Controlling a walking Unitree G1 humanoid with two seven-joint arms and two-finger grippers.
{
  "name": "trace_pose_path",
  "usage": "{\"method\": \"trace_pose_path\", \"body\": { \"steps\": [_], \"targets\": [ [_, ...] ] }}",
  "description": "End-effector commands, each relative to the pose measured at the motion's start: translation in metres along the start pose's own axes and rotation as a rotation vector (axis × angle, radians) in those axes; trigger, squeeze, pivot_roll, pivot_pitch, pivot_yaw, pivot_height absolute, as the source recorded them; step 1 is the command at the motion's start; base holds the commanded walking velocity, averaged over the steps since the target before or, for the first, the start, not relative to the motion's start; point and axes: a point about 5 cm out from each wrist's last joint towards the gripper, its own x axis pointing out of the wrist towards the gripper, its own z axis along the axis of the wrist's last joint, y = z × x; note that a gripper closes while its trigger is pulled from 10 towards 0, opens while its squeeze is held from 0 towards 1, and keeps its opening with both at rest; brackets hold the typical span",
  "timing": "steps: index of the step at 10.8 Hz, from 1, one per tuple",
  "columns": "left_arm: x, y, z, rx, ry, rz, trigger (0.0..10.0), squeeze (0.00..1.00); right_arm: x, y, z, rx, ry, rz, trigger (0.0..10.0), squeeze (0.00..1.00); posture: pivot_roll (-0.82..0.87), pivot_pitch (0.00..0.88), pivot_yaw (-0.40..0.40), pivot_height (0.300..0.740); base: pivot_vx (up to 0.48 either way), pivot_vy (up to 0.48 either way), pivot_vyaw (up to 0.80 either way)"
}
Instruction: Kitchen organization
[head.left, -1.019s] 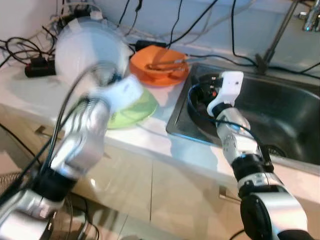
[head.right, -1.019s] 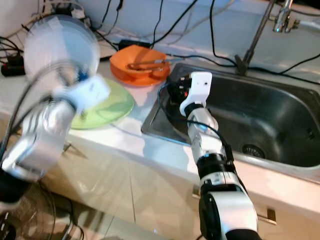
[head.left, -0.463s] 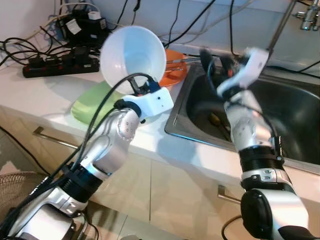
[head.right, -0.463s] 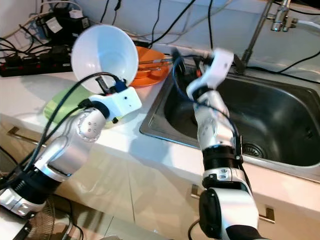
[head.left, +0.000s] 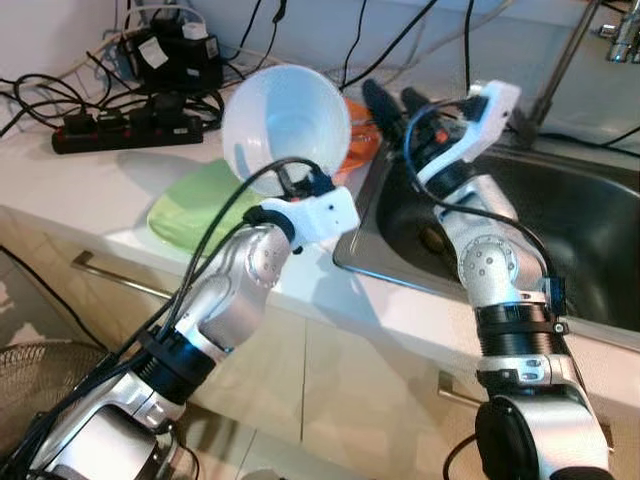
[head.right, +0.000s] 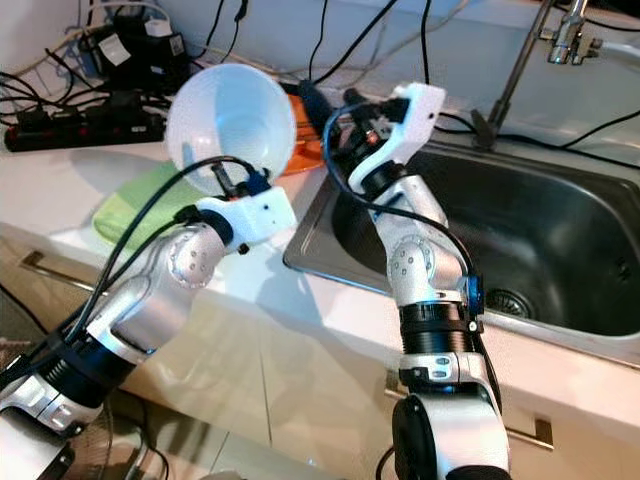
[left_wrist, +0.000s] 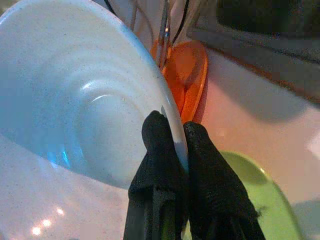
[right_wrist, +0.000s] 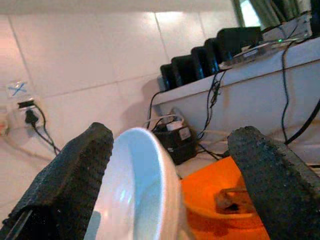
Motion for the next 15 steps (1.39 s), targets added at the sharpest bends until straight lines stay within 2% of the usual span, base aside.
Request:
{"method": "trace_pose_path", "body": {
  "steps": [1, 6, 7, 8, 9, 11, 12, 13, 14, 15],
  "targets": [
    [0.002, 0.011, 0.011, 0.045, -0.052, 0.021, 10.0, 0.00, -0.001, 0.003, 0.000, -0.003, 0.008, 0.015, 10.0, 0.00, 0.21, 0.000, -0.015, 0.717, 0.000, 0.000, 0.00],
    [0.003, 0.016, 0.020, 0.098, -0.103, 0.034, 10.0, 0.00, -0.002, 0.006, -0.010, -0.020, 0.074, 0.017, 10.0, 0.00, 0.21, 0.000, -0.025, 0.717, 0.000, 0.000, 0.00],
    [0.002, 0.016, 0.020, 0.098, -0.104, 0.033, 10.0, 0.00, -0.002, 0.004, -0.012, -0.021, 0.081, -0.001, 0.5, 0.00, 0.21, 0.000, -0.026, 0.717, 0.000, 0.000, 0.00],
    [0.003, 0.016, 0.020, 0.099, -0.105, 0.033, 10.0, 0.00, -0.002, 0.002, -0.014, -0.032, 0.094, -0.014, 1.1, 0.00, 0.22, 0.000, -0.028, 0.717, 0.000, 0.000, 0.00],
    [0.002, 0.016, 0.021, 0.101, -0.108, 0.033, 10.0, 0.00, -0.002, 0.002, -0.014, -0.035, 0.097, -0.014, 0.0, 0.00, 0.22, 0.000, -0.030, 0.717, 0.000, 0.000, 0.00],
    [0.002, 0.017, 0.023, 0.104, -0.118, 0.033, 10.0, 0.00, -0.001, 0.003, -0.015, -0.038, 0.102, -0.014, 0.1, 0.00, 0.22, 0.000, -0.032, 0.717, 0.000, 0.000, 0.00],
    [0.001, 0.017, 0.023, 0.107, -0.122, 0.034, 10.0, 0.00, -0.001, 0.003, -0.015, -0.040, 0.103, -0.013, 1.6, 0.00, 0.22, 0.000, -0.032, 0.717, 0.000, 0.000, 0.00],
    [0.001, 0.018, 0.025, 0.112, -0.130, 0.036, 10.0, 0.00, 0.000, 0.003, -0.016, -0.046, 0.108, -0.017, 10.0, 0.00, 0.22, 0.000, -0.034, 0.717, 0.000, 0.000, 0.00],
    [0.000, 0.018, 0.026, 0.115, -0.136, 0.035, 10.0, 0.00, 0.000, 0.002, -0.019, -0.049, 0.118, -0.018, 10.0, 0.00, 0.22, 0.000, -0.034, 0.717, 0.000, 0.000, 0.00],
    [0.000, 0.017, 0.028, 0.117, -0.145, 0.033, 10.0, 0.00, -0.001, 0.001, -0.021, -0.049, 0.129, -0.024, 2.2, 0.00, 0.22, 0.000, -0.035, 0.717, 0.000, 0.000, 0.00]
  ]
}}
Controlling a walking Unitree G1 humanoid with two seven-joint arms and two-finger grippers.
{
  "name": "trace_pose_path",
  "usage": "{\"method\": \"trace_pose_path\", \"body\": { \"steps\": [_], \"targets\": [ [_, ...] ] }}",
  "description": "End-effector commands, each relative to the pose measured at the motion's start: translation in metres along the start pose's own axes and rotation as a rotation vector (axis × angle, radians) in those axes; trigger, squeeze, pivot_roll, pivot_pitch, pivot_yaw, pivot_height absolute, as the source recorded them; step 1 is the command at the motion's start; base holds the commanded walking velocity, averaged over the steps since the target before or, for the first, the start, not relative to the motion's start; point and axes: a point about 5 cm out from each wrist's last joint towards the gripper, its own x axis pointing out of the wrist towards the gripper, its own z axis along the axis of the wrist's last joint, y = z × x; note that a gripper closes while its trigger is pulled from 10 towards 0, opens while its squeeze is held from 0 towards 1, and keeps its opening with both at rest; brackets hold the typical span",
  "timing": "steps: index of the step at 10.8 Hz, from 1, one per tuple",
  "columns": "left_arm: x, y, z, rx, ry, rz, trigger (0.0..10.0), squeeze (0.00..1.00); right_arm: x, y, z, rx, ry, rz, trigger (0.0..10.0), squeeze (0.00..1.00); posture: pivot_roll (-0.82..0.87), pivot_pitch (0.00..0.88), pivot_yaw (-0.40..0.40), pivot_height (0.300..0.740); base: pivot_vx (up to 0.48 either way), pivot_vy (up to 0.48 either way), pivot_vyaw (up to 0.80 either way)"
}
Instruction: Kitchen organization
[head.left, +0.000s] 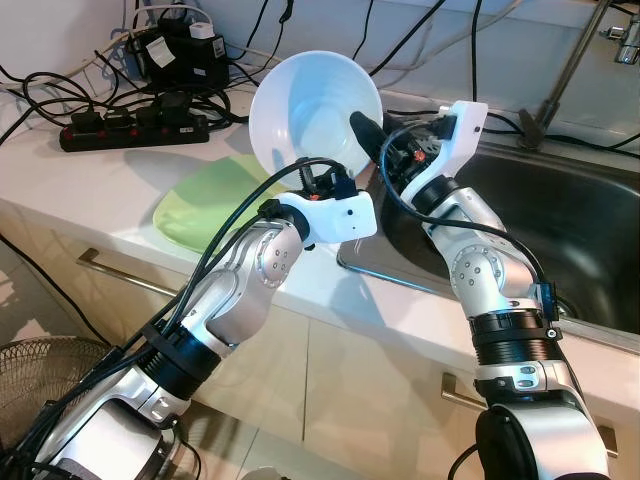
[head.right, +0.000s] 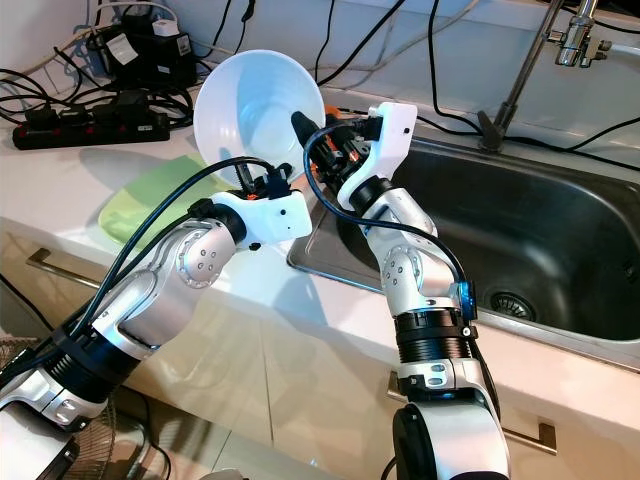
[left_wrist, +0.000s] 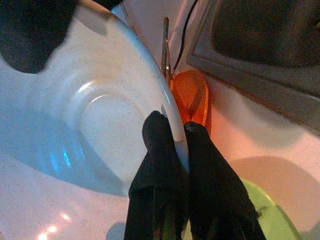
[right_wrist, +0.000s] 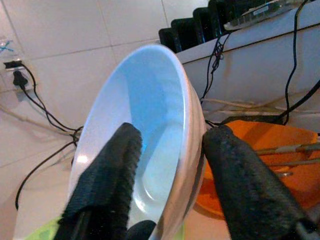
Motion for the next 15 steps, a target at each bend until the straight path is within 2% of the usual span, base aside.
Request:
{"method": "trace_pose_path", "body": {
  "steps": [1, 2, 3, 4, 5, 10, 11, 15],
  "targets": [
    [-0.001, 0.013, 0.012, 0.026, -0.053, 0.048, 10.0, 0.00, 0.003, 0.002, -0.002, -0.012, 0.014, -0.002, 0.0, 0.00, 0.22, 0.000, -0.035, 0.717, 0.000, 0.000, 0.00],
    [-0.001, 0.013, 0.014, 0.028, -0.063, 0.046, 10.0, 0.00, 0.002, 0.000, -0.005, -0.018, 0.028, -0.006, 8.1, 0.00, 0.22, 0.000, -0.036, 0.717, 0.000, 0.000, 0.00],
    [-0.001, 0.012, 0.015, 0.029, -0.067, 0.044, 10.0, 0.00, 0.002, 0.000, -0.006, -0.019, 0.031, -0.007, 10.0, 0.00, 0.22, 0.000, -0.036, 0.717, 0.000, 0.000, 0.00],
    [-0.002, 0.012, 0.016, 0.033, -0.074, 0.041, 10.0, 0.00, 0.002, 0.000, -0.007, -0.021, 0.037, -0.012, 10.0, 0.00, 0.22, 0.000, -0.036, 0.717, 0.000, 0.000, 0.00],
    [-0.002, 0.012, 0.017, 0.040, -0.080, 0.039, 10.0, 0.00, 0.003, -0.001, -0.008, -0.023, 0.038, -0.015, 0.0, 0.00, 0.22, 0.000, -0.036, 0.717, 0.000, 0.000, 0.00],
    [-0.004, 0.011, 0.022, 0.094, -0.118, 0.043, 10.0, 0.00, 0.003, 0.000, -0.010, -0.030, 0.047, -0.008, 0.0, 0.00, 0.22, 0.000, -0.036, 0.717, 0.000, 0.000, 0.00],
    [-0.004, 0.012, 0.022, 0.125, -0.126, 0.047, 10.0, 1.00, 0.003, 0.001, -0.011, -0.030, 0.050, -0.002, 0.0, 0.00, 0.22, 0.000, -0.035, 0.717, 0.000, 0.000, 0.00],
    [-0.004, 0.017, 0.024, 0.174, -0.144, 0.071, 10.0, 1.00, 0.002, 0.002, -0.016, -0.036, 0.075, 0.009, 0.0, 0.00, 0.22, 0.000, -0.035, 0.717, 0.000, 0.000, 0.00]
  ]
}}
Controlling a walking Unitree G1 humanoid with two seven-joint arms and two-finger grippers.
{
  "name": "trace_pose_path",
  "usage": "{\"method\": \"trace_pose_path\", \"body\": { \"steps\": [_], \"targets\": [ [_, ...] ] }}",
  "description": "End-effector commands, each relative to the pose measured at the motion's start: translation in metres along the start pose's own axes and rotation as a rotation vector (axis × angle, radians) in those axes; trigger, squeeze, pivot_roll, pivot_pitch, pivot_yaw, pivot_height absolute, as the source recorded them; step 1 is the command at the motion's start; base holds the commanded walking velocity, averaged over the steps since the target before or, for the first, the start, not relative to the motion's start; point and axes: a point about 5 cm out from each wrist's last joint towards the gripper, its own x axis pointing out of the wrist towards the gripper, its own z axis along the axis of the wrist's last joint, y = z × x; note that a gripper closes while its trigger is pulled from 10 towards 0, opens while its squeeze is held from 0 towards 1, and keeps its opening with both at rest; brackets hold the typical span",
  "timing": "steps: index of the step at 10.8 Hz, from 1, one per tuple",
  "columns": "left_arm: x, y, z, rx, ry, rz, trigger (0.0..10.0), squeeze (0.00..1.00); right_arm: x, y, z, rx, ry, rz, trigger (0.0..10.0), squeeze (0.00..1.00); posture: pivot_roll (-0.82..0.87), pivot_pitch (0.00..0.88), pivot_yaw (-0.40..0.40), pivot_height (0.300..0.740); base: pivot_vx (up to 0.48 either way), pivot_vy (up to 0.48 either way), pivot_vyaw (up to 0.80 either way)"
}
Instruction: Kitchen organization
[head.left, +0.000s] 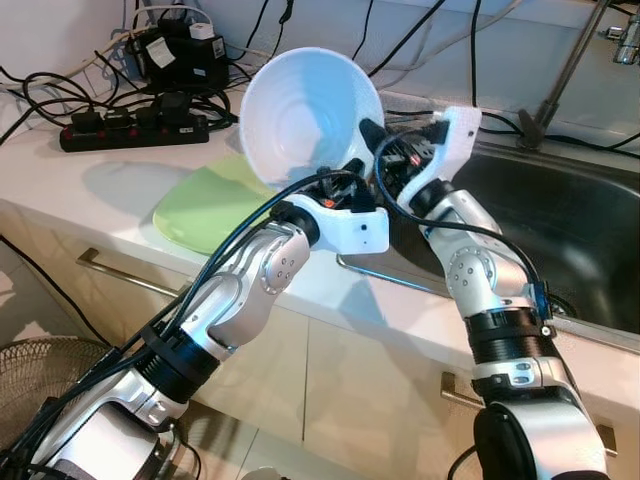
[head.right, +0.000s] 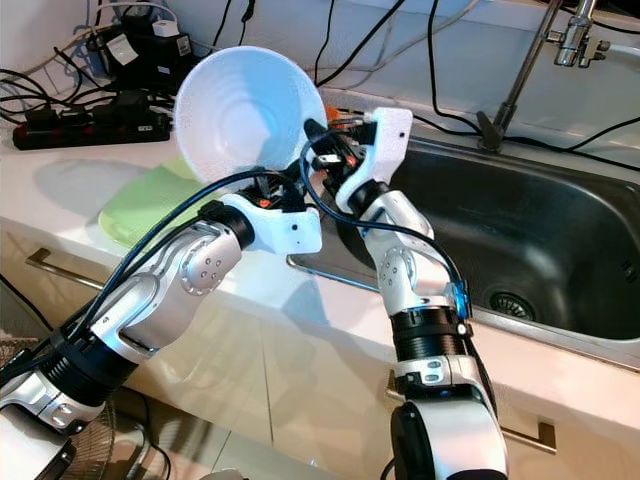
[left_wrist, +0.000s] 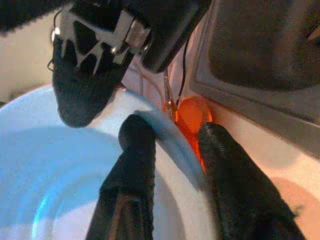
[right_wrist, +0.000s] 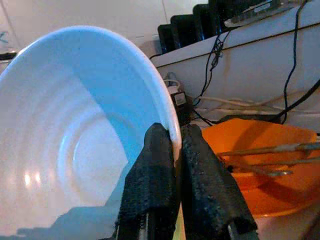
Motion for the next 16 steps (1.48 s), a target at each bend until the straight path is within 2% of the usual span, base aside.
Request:
{"method": "trace_pose_path", "body": {
  "steps": [1, 4, 5, 8, 10, 12, 13, 14, 15, 16],
  "targets": [
    [0.000, 0.020, 0.009, 0.036, -0.045, 0.079, 10.0, 1.00, -0.002, 0.000, -0.011, 0.000, 0.059, 0.005, 0.0, 0.00, 0.22, 0.000, -0.036, 0.717, 0.000, 0.000, 0.00],
    [0.000, 0.024, 0.012, 0.020, -0.061, 0.120, 10.0, 1.00, -0.002, -0.006, -0.012, 0.009, 0.057, -0.054, 0.0, 0.00, 0.22, 0.000, -0.036, 0.717, 0.000, 0.000, 0.00],
    [0.000, 0.025, 0.013, 0.016, -0.064, 0.129, 10.0, 0.00, -0.002, -0.010, -0.012, 0.004, 0.058, -0.088, 0.0, 0.00, 0.22, 0.000, -0.036, 0.717, 0.000, 0.000, 0.00],
    [-0.001, 0.029, 0.016, 0.009, -0.083, 0.157, 10.0, 0.00, -0.007, -0.047, -0.001, -0.047, 0.015, -0.414, 0.0, 0.00, 0.22, 0.000, -0.034, 0.717, 0.000, 0.000, 0.00],
    [-0.001, 0.029, 0.018, 0.001, -0.090, 0.162, 10.0, 0.00, -0.013, -0.062, 0.006, -0.026, -0.035, -0.544, 0.0, 0.00, 0.22, 0.000, -0.035, 0.717, 0.000, 0.000, 0.00],
    [-0.002, 0.030, 0.018, -0.011, -0.096, 0.170, 10.0, 0.00, -0.014, -0.069, 0.018, -0.007, -0.113, -0.601, 0.0, 0.00, 0.22, 0.000, -0.034, 0.717, 0.000, 0.000, 0.00],
    [-0.002, 0.029, 0.018, -0.046, -0.101, 0.177, 10.0, 0.00, -0.022, -0.079, 0.034, -0.003, -0.206, -0.677, 0.0, 0.00, 0.22, 0.000, -0.034, 0.717, 0.000, 0.000, 0.00],
    [-0.002, 0.029, 0.018, -0.050, -0.102, 0.177, 10.0, 0.00, -0.024, -0.081, 0.037, -0.004, -0.226, -0.692, 0.0, 0.00, 0.22, 0.000, -0.034, 0.717, 0.000, 0.000, 0.00],
    [-0.002, 0.028, 0.018, -0.063, -0.102, 0.178, 10.0, 0.00, -0.030, -0.086, 0.051, 0.023, -0.325, -0.700, 0.0, 0.00, 0.22, 0.000, -0.034, 0.717, 0.000, 0.000, 0.00],
    [-0.002, 0.028, 0.018, -0.074, -0.101, 0.176, 10.0, 0.00, -0.033, -0.087, 0.058, 0.033, -0.371, -0.700, 0.0, 0.00, 0.22, 0.000, -0.033, 0.717, 0.000, 0.000, 0.00]
  ]
}}
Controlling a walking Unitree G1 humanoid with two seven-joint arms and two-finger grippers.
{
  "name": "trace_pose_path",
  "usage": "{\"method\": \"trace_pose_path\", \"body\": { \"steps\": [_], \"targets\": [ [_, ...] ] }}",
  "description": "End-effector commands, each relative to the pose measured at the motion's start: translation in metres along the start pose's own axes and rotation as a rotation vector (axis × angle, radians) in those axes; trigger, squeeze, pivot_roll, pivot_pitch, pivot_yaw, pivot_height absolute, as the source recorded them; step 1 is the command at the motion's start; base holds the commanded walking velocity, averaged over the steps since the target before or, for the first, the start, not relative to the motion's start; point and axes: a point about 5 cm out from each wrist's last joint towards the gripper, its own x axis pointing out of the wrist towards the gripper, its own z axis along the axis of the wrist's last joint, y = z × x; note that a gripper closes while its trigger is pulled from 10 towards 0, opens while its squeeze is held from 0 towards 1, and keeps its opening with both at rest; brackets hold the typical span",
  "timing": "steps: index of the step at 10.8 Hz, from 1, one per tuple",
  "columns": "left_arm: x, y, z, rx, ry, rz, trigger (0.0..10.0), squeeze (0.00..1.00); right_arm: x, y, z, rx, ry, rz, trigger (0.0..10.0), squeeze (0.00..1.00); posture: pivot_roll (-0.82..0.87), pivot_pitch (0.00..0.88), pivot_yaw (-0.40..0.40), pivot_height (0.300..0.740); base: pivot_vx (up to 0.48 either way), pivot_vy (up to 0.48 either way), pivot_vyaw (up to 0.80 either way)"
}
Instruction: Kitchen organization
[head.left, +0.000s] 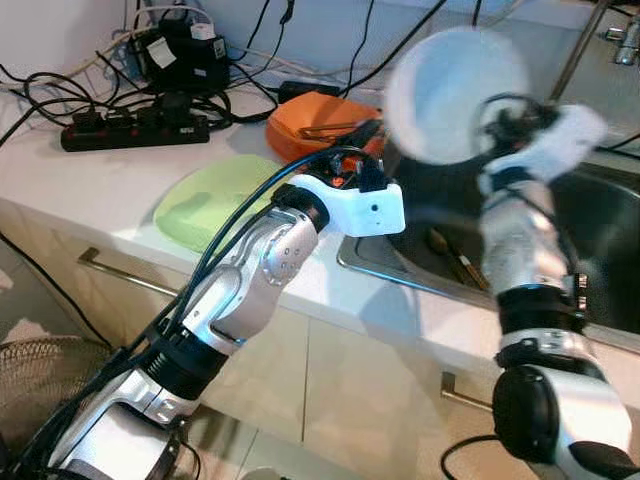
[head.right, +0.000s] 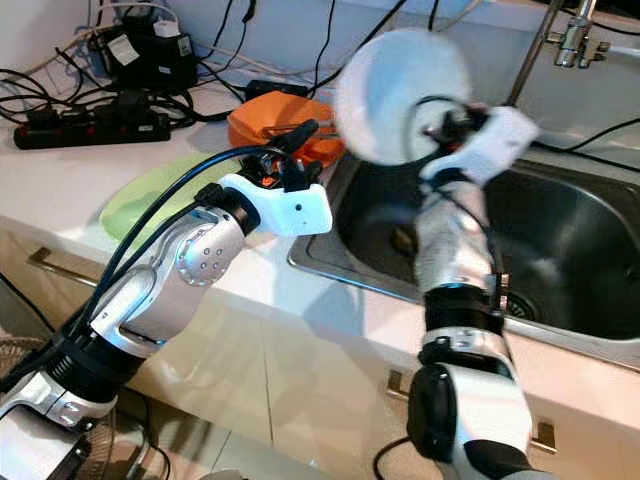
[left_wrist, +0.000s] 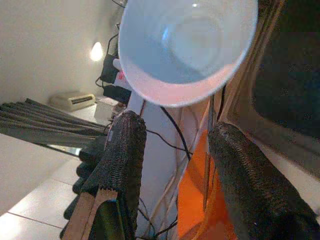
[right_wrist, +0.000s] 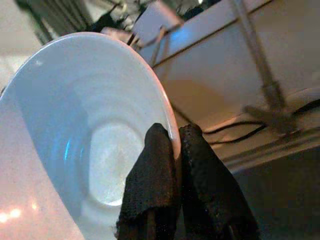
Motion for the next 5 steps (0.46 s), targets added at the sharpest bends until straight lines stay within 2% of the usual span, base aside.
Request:
{"method": "trace_pose_path", "body": {
  "steps": [1, 3, 4, 5],
  "targets": [
    [-0.001, 0.000, 0.001, -0.056, -0.004, 0.016, 10.0, 0.00, 0.005, -0.002, 0.023, -0.024, -0.114, -0.031, 0.0, 0.00, 0.22, 0.000, -0.031, 0.717, 0.000, 0.000, 0.00],
    [-0.003, -0.010, -0.006, -0.309, 0.032, 0.010, 10.0, 0.00, 0.004, -0.017, 0.017, -0.122, -0.105, -0.095, 0.0, 0.00, 0.22, 0.000, -0.031, 0.717, 0.000, 0.000, 0.00],
    [-0.004, -0.019, -0.009, -0.548, 0.064, -0.003, 10.0, 0.00, 0.002, -0.023, 0.013, -0.172, -0.092, -0.107, 0.0, 0.00, 0.22, 0.000, -0.032, 0.717, 0.000, 0.000, 0.00],
    [-0.009, -0.038, -0.014, -0.930, 0.109, -0.029, 10.0, 0.00, -0.001, -0.029, 0.006, -0.302, -0.072, -0.114, 10.0, 0.00, 0.21, 0.000, -0.029, 0.717, 0.000, 0.000, 0.00]
  ]
}}
